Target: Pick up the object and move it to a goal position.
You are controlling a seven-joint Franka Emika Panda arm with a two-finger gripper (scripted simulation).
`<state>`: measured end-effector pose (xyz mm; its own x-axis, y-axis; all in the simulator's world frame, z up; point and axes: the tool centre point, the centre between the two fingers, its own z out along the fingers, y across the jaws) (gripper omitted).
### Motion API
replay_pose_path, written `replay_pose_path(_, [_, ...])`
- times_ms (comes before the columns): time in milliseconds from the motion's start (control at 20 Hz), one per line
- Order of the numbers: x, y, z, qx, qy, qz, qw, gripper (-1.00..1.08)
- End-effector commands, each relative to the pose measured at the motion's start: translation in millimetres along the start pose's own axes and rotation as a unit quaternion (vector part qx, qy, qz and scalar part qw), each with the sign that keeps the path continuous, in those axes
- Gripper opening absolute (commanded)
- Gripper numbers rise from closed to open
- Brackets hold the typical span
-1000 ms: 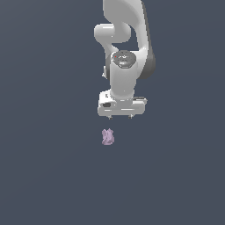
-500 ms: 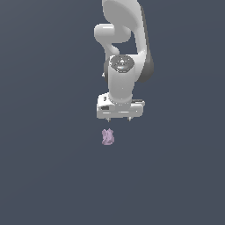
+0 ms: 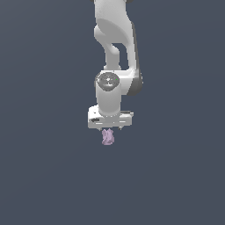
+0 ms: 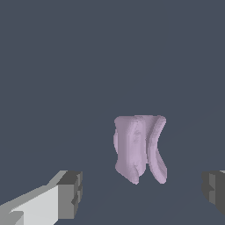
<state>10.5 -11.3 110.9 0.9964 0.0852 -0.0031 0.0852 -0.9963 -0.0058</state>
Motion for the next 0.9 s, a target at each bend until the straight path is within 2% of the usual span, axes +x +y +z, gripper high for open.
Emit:
replay_pose_path(0, [3.5, 8.9, 9.1, -0.001, 0.001, -0.005, 1.0000, 1.00])
replay_pose_path(500, [5.1, 16.8, 20.5, -0.003, 0.001, -0.007, 1.0000, 1.00])
replay_pose_path(850, [4.5, 17.2, 53.0, -0.003, 0.001, -0.008, 1.0000, 1.00])
